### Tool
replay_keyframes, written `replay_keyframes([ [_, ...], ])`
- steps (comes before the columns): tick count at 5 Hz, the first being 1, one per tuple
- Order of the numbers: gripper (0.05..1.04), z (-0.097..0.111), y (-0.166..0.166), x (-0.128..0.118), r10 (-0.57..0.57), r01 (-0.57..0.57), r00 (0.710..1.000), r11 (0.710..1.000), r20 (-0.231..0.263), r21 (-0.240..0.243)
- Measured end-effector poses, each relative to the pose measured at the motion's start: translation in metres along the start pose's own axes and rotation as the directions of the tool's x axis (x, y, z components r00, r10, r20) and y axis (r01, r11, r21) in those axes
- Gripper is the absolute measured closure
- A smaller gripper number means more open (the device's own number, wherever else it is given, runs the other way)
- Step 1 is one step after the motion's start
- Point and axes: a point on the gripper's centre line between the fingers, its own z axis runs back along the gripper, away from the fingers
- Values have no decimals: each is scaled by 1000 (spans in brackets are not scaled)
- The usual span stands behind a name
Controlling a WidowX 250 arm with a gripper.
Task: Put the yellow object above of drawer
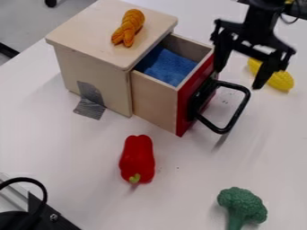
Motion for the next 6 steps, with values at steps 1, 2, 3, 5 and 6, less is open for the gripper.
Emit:
replay_keyframes([
  [1,84,1,-14,32,63,-63,998,998,25,-10],
  [2,84,-4,-29,63,103,-100,993,994,57,-45],
  [3,84,-8,-37,85,209,-207,976,978,64,-39],
  [5,85,-29,-47,122,425,-426,900,905,100,-13],
  [6,84,-38,-49,125,503,-504,861,864,77,-6],
])
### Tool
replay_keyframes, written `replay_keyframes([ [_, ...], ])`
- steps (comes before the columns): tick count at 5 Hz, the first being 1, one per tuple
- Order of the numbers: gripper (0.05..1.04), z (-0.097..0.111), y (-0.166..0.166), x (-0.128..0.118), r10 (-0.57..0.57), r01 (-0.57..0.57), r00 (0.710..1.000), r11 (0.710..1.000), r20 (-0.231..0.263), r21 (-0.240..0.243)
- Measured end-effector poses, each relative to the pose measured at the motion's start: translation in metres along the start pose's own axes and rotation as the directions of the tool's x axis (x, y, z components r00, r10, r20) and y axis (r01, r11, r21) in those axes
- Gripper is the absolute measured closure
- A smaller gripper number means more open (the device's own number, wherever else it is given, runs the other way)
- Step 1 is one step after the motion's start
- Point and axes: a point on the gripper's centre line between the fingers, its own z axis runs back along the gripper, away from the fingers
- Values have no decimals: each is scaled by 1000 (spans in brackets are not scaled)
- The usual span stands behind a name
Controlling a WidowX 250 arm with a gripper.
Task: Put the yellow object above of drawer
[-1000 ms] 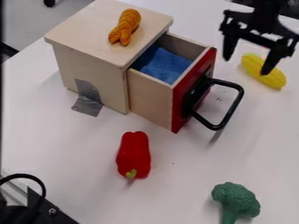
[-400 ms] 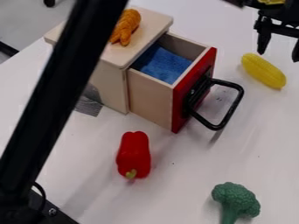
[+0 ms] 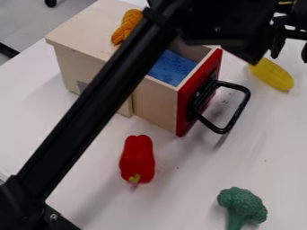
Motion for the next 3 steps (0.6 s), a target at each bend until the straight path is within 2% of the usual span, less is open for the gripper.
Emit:
replay_keyframes([
  [1,84,-11,1,0,79,-79,995,997,-55,9],
  [2,84,-14,6,-1,95,-94,994,995,-52,26],
  [3,84,-14,14,-3,91,-91,995,995,-26,34],
])
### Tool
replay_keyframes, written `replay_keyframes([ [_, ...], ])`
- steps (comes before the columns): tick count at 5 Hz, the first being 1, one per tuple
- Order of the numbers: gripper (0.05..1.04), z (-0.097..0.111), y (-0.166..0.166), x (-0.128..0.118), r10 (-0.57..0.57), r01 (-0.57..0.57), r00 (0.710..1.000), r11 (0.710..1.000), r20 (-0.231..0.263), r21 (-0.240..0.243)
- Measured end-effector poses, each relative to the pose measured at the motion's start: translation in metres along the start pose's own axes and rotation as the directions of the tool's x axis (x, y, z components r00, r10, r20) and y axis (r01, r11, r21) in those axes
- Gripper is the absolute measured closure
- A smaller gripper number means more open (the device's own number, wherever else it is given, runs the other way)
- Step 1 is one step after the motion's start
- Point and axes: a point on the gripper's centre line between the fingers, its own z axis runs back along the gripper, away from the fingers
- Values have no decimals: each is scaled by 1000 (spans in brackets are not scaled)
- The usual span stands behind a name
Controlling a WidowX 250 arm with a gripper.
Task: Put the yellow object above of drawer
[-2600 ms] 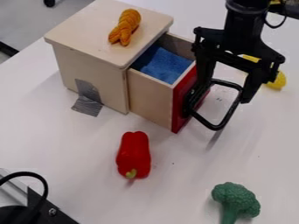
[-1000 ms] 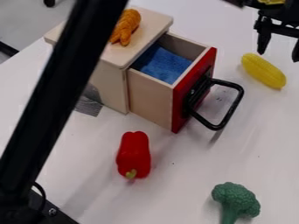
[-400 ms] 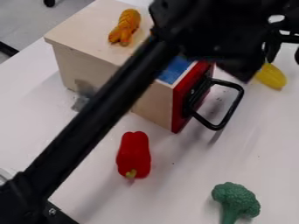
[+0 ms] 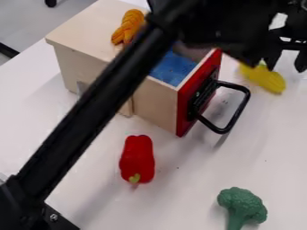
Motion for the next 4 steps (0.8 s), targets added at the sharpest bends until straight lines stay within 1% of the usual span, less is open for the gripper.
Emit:
replay_keyframes([
  [1,84,6,3,-1,-11,11,1000,1000,28,-5],
  [2,84,21,12,1,8,-7,998,1000,69,-16],
  [3,84,19,15,0,17,-16,997,1000,69,-17],
  [4,84,13,19,-3,27,-28,998,1000,63,3],
])
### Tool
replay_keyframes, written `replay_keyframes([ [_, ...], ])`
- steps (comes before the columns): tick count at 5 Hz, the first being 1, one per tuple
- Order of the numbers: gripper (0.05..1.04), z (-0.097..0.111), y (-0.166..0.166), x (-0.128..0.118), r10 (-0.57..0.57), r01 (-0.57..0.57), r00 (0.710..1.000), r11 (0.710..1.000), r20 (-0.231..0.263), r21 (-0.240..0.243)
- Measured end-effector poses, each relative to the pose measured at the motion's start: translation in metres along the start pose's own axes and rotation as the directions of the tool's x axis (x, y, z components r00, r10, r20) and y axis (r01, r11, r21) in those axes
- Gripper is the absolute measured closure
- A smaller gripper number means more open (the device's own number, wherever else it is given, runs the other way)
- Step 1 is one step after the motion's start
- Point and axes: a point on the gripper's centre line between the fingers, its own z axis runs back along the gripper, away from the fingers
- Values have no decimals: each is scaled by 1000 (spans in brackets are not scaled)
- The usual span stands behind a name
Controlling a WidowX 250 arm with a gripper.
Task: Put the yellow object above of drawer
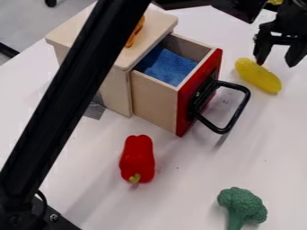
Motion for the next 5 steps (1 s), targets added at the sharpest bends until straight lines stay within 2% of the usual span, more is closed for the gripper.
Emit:
replay_keyframes([
  [1,84,1,11,-8,37,-36,999,999,-18,3],
  [2,84,-7,18,-11,55,-54,998,998,-44,22],
  [3,84,-10,25,-5,80,-79,995,996,-54,32],
  [5,84,-41,29,-12,120,-111,985,991,-125,77],
])
